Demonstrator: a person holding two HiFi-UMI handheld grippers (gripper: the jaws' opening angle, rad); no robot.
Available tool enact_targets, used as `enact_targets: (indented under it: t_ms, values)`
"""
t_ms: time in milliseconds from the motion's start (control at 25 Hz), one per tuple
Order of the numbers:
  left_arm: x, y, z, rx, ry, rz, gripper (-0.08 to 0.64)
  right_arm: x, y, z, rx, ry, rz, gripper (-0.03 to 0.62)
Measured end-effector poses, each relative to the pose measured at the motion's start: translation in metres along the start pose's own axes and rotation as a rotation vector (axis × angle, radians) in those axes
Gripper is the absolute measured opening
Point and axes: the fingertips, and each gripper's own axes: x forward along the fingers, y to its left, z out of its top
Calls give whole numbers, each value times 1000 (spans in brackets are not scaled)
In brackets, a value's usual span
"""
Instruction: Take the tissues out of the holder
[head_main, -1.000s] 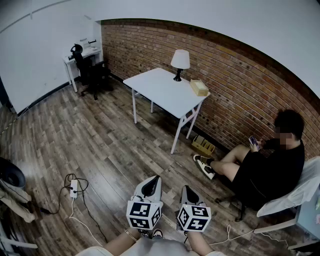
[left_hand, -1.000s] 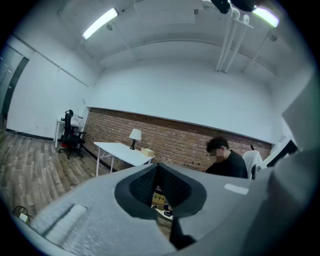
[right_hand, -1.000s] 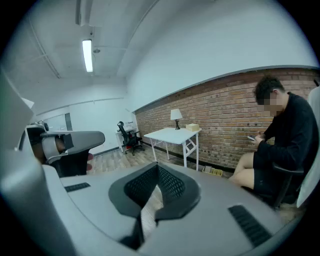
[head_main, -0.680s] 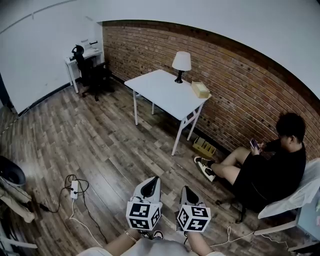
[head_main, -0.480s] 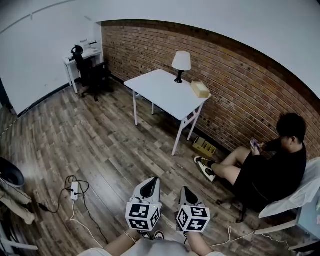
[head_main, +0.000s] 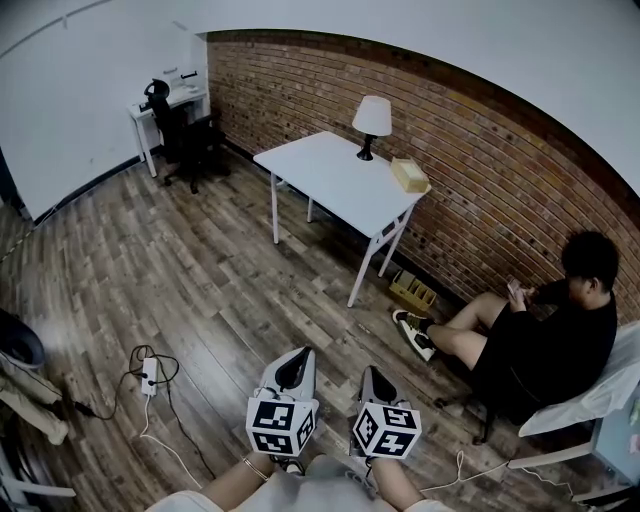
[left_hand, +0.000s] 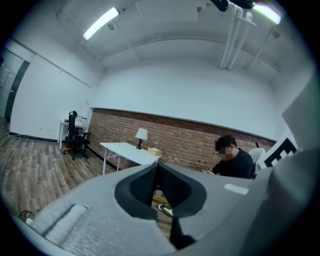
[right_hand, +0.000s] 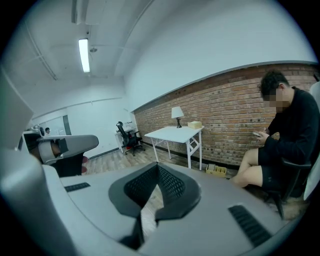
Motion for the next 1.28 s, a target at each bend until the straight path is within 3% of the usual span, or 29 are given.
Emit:
enact_targets:
  t_ms: [560,1280]
  values:
    - [54,29,0,-5,16,6,9,63,-15,7,5,43,-4,6]
    - [189,73,38,-28,-2,75,9,194,-48,89,-47,44,54,6]
